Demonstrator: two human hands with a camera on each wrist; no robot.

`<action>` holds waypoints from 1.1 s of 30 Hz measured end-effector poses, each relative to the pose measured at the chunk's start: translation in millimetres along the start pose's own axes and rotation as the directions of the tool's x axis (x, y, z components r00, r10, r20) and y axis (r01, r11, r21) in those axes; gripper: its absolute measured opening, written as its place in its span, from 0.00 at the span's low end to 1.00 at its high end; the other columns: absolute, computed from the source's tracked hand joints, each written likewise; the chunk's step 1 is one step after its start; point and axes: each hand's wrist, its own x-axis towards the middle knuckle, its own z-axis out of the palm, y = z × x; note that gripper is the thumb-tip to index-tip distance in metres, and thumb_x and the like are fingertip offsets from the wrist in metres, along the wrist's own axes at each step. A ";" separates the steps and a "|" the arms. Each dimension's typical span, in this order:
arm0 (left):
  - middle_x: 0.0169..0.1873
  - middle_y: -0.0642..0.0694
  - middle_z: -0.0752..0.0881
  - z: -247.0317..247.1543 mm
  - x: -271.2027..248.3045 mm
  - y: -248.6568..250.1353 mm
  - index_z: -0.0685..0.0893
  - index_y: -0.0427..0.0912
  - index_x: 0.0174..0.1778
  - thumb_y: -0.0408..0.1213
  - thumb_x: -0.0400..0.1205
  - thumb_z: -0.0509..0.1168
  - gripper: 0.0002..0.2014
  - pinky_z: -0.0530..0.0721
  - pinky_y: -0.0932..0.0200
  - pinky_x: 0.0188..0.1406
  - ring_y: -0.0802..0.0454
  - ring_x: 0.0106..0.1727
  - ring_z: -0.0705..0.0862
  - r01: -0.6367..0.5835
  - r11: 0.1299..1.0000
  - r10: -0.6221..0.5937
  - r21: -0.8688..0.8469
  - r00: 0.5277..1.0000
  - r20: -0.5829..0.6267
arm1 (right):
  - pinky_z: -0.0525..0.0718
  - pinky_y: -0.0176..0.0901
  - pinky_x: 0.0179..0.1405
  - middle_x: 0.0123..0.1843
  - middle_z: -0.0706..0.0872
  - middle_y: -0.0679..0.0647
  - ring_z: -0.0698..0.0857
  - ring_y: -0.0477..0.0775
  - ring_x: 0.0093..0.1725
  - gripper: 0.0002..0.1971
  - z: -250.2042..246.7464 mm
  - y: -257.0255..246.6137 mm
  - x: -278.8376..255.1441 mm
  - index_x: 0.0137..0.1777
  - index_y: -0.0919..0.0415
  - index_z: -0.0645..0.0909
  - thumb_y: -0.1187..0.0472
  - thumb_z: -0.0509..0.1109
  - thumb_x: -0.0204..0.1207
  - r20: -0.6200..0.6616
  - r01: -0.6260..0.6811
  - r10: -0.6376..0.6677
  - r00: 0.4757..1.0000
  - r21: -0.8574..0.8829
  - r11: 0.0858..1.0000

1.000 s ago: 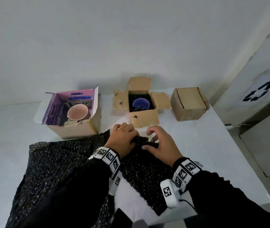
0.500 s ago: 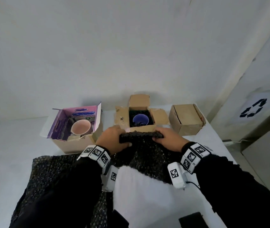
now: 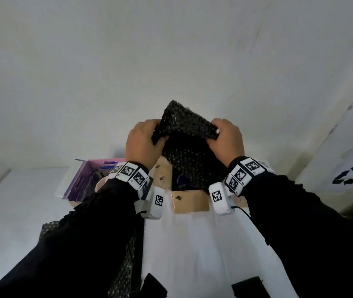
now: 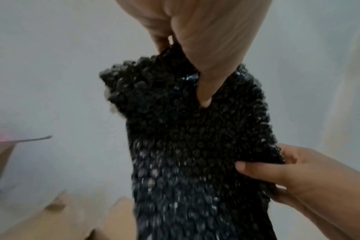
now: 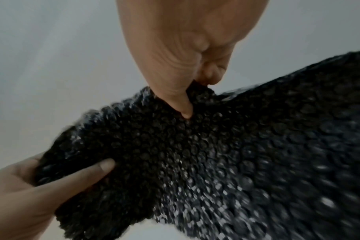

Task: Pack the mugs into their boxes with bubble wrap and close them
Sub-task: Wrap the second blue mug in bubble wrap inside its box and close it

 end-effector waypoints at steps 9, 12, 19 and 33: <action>0.41 0.45 0.79 18.3 -10.0 -3.9 0.84 0.42 0.46 0.39 0.68 0.70 0.12 0.68 0.54 0.40 0.45 0.44 0.74 -0.292 0.943 0.290 0.161 0.956 0.036 | 0.86 0.60 0.47 0.50 0.79 0.55 0.82 0.57 0.46 0.12 28.9 36.9 -1.4 0.51 0.61 0.77 0.69 0.73 0.69 -0.017 0.034 -0.031 0.999 0.249 0.968; 0.40 0.46 0.82 35.6 -36.4 -10.9 0.83 0.43 0.45 0.38 0.66 0.73 0.13 0.76 0.54 0.33 0.44 0.39 0.80 -0.308 0.939 0.257 0.152 0.924 0.282 | 0.78 0.50 0.64 0.64 0.77 0.56 0.77 0.56 0.63 0.31 36.9 52.8 -36.5 0.70 0.58 0.71 0.57 0.78 0.68 0.036 0.117 -0.124 0.992 0.151 0.982; 0.40 0.50 0.81 71.9 -74.7 -5.7 0.82 0.48 0.46 0.43 0.68 0.72 0.12 0.74 0.57 0.31 0.46 0.37 0.81 -0.282 0.934 0.127 0.218 0.835 0.535 | 0.74 0.49 0.44 0.51 0.81 0.54 0.78 0.59 0.48 0.17 51.7 80.9 -84.1 0.53 0.56 0.80 0.67 0.74 0.64 0.265 0.519 -0.466 0.844 -0.186 0.834; 0.38 0.46 0.87 97.8 -87.3 -38.1 0.72 0.45 0.56 0.44 0.88 0.50 0.09 0.71 0.57 0.53 0.43 0.43 0.85 -0.092 0.961 -0.096 0.260 0.772 0.628 | 0.70 0.42 0.45 0.39 0.82 0.47 0.80 0.51 0.41 0.10 73.7 79.6 -81.5 0.55 0.52 0.69 0.48 0.61 0.82 0.578 0.208 -0.158 0.800 -0.021 0.978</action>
